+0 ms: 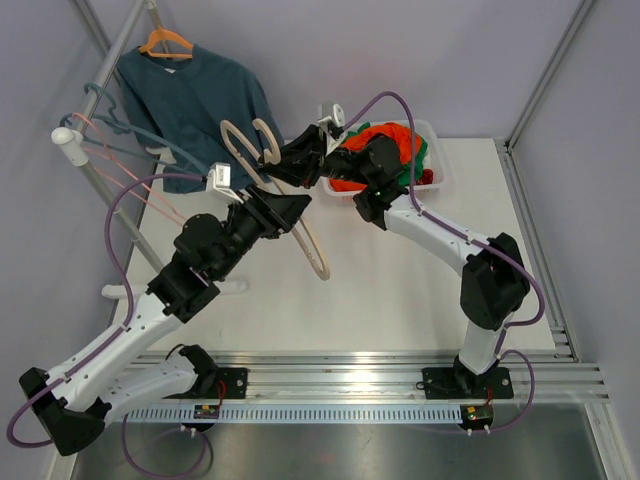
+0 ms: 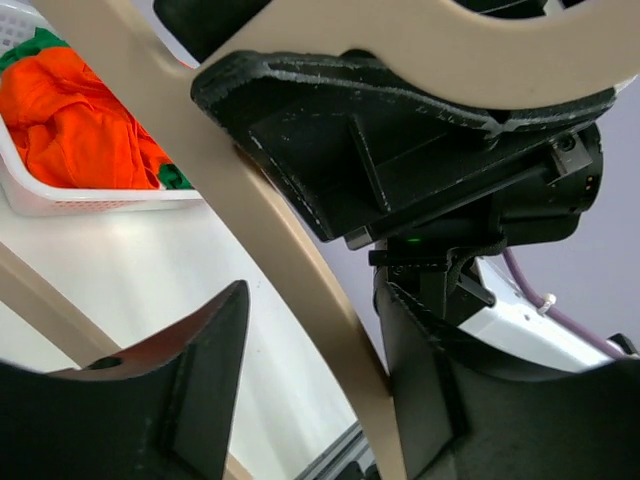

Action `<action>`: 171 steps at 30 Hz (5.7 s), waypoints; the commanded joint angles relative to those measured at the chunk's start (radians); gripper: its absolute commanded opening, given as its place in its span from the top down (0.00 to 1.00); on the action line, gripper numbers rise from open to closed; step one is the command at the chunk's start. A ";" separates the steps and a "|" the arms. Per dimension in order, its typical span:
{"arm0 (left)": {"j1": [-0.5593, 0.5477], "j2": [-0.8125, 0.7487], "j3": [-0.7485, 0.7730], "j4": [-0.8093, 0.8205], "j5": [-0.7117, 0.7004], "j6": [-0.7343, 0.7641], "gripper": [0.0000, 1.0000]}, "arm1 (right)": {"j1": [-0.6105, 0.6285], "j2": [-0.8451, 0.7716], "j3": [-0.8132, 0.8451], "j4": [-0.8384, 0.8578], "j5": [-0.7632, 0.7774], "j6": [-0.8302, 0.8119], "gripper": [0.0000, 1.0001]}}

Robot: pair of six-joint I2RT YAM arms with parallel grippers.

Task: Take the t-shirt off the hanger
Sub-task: Pass the hanger from the right arm to the left, then pass the hanger from the left arm to the right

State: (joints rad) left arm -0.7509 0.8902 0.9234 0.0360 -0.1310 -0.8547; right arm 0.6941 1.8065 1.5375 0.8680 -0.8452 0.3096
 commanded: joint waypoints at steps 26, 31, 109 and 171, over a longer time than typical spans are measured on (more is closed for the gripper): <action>-0.004 -0.074 -0.046 0.004 -0.030 -0.033 0.53 | -0.045 0.155 0.183 0.117 0.046 0.074 1.00; -0.004 -0.076 -0.046 0.008 -0.032 -0.033 0.54 | -0.045 0.180 0.207 0.115 0.040 0.080 1.00; -0.002 -0.031 -0.047 0.062 -0.147 -0.012 1.00 | -0.027 0.140 0.133 0.114 0.037 0.006 0.04; -0.002 0.038 -0.023 0.021 -0.164 -0.021 1.00 | -0.053 0.102 0.176 -0.027 -0.022 0.013 1.00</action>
State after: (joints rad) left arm -0.7712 0.9112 0.8574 0.0391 -0.2401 -0.9020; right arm 0.6296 1.9621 1.6661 0.8566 -0.7883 0.2863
